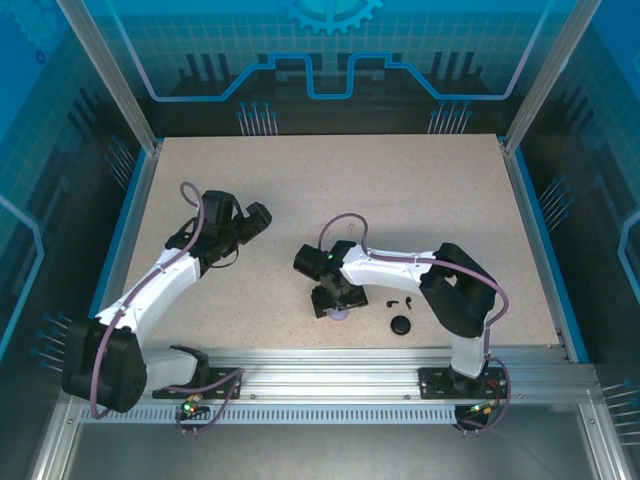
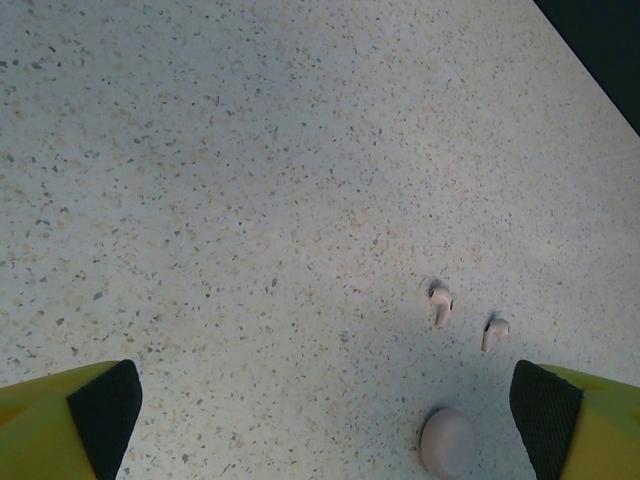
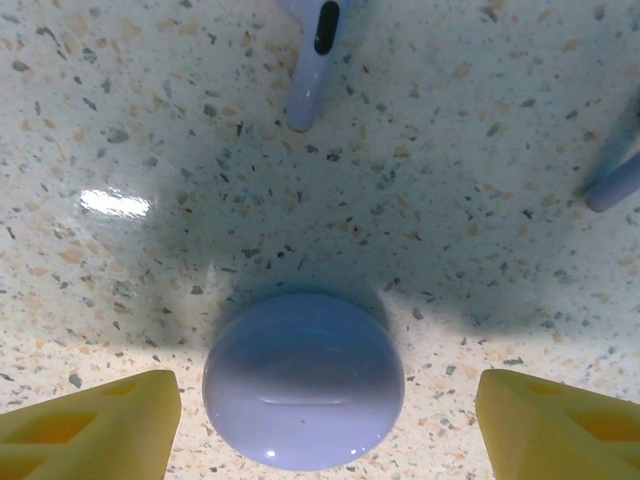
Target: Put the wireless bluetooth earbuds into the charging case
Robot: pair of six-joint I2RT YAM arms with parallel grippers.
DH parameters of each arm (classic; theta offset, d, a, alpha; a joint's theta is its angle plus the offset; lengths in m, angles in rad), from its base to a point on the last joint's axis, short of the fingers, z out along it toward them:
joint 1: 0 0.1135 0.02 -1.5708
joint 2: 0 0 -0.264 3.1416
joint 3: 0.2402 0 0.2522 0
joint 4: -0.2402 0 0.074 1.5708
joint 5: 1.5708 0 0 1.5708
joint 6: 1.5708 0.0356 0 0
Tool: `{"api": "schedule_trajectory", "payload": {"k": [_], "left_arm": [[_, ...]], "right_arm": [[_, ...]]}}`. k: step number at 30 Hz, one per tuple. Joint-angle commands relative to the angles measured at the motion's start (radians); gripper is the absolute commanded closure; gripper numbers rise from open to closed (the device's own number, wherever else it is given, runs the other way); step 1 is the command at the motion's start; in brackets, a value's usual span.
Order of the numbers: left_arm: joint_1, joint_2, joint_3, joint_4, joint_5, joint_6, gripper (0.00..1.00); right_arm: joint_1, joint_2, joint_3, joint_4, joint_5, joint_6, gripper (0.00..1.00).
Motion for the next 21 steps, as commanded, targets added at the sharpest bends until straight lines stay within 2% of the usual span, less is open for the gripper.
{"api": "schedule_trajectory", "payload": {"k": [1,9,21], "left_arm": [[0.007,-0.019,-0.022,0.013,0.025,-0.009,0.01],[0.007,-0.013,-0.031,0.030,0.027,-0.022,0.01],[0.007,-0.024,-0.043,0.029,0.027,-0.030,0.01]], "right_arm": [[0.001,0.021,-0.009,0.010,-0.019,0.016,0.23],[-0.006,0.049,-0.006,0.022,-0.034,0.009,0.24],[-0.007,0.056,-0.023,0.039,-0.046,0.008,0.33]]}}
